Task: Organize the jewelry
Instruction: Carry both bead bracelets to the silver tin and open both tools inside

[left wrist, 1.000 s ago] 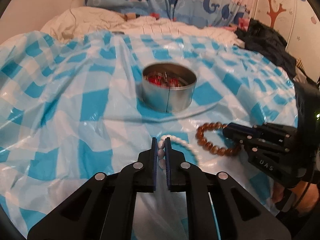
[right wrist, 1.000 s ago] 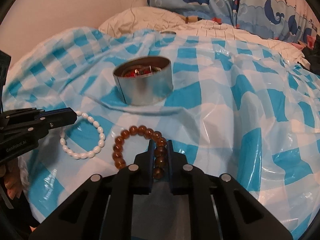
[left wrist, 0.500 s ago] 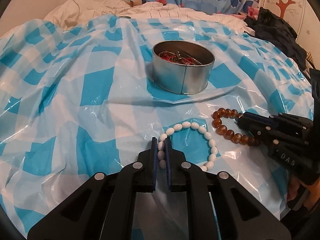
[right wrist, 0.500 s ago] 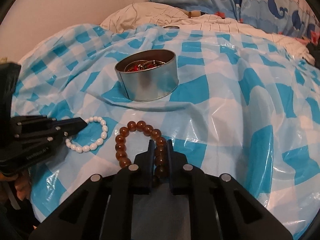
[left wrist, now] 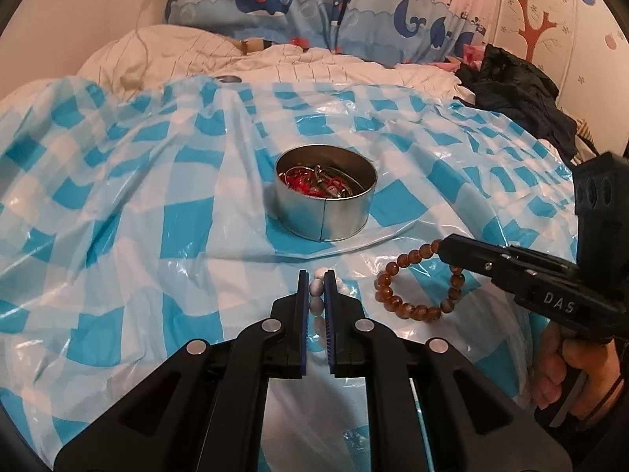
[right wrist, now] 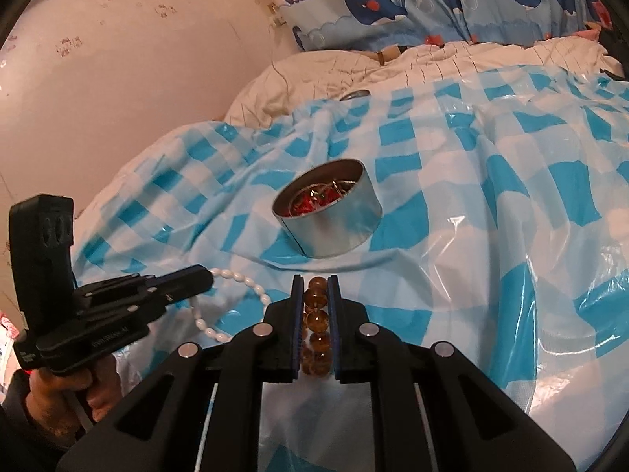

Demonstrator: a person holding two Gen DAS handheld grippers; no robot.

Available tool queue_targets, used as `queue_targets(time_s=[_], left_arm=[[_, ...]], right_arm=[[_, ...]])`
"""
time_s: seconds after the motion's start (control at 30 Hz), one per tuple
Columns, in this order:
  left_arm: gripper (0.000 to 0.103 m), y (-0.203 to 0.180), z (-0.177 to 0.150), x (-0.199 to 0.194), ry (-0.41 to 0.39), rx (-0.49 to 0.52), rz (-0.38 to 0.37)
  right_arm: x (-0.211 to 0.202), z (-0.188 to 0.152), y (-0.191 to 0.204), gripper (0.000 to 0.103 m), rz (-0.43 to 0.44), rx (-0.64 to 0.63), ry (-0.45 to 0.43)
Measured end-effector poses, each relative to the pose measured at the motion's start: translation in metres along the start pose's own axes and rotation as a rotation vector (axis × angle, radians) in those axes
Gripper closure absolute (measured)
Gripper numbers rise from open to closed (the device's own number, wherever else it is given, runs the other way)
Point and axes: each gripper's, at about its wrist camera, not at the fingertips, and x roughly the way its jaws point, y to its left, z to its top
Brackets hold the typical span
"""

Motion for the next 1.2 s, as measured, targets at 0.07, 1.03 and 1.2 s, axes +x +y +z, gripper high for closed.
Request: queue_targets(time_s=[0.07,1.03,1.2], left_arm=[[0.097,-0.004,0.001,-0.002,-0.006,0.019,0.018],[0.097,0.008,0.048,0.005,-0.033,-0.072,-0.168],[0.097,0.0,0.054,0.01,-0.038,-0.058,-0.167]], right_arm=[[-0.002,0.001,-0.001,0.09,0.017,0.015,-0.007],[-0.018,0.048,-0.036,0.09,0.247,0.187,-0.068],[-0.011,0.049,-0.036,0.09,0.242,0.188,-0.047]])
